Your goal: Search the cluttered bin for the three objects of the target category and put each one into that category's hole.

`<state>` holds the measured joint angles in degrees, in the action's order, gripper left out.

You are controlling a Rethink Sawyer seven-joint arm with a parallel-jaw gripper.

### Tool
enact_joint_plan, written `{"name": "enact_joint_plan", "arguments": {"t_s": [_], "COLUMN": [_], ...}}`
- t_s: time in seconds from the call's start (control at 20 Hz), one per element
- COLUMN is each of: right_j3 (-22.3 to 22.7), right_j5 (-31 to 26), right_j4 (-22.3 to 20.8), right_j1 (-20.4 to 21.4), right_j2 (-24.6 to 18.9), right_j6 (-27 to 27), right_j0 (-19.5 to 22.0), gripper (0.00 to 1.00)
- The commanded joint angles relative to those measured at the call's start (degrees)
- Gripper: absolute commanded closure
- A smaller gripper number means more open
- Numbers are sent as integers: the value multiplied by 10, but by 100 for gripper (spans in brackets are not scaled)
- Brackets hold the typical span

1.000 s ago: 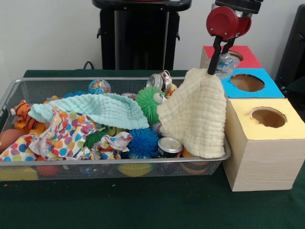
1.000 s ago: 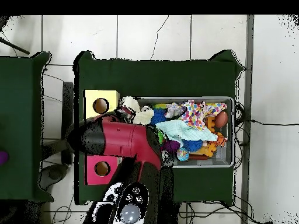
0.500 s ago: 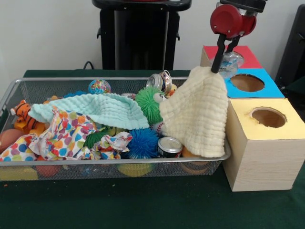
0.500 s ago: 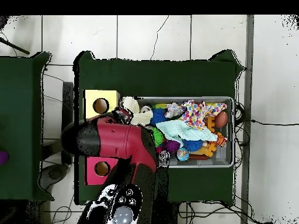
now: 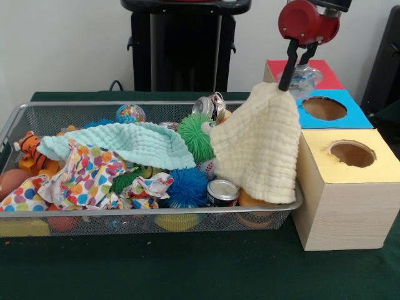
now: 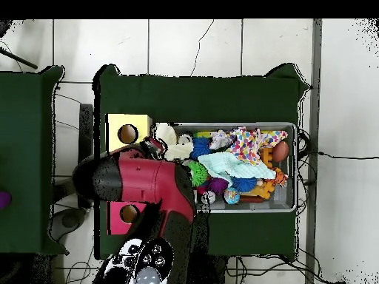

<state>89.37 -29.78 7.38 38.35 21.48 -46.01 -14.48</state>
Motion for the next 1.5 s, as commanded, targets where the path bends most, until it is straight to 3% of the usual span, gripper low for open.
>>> {"name": "enact_joint_plan", "arguments": {"t_s": [0.05,1.5], "right_j3": [-20,-6], "right_j5": [-75,-45], "right_j4": [6,20], "right_j1": [-19,-31], "right_j2": [5,32], "right_j6": [-185,-203], "right_j0": [-14,-48], "gripper": [100,100]}}
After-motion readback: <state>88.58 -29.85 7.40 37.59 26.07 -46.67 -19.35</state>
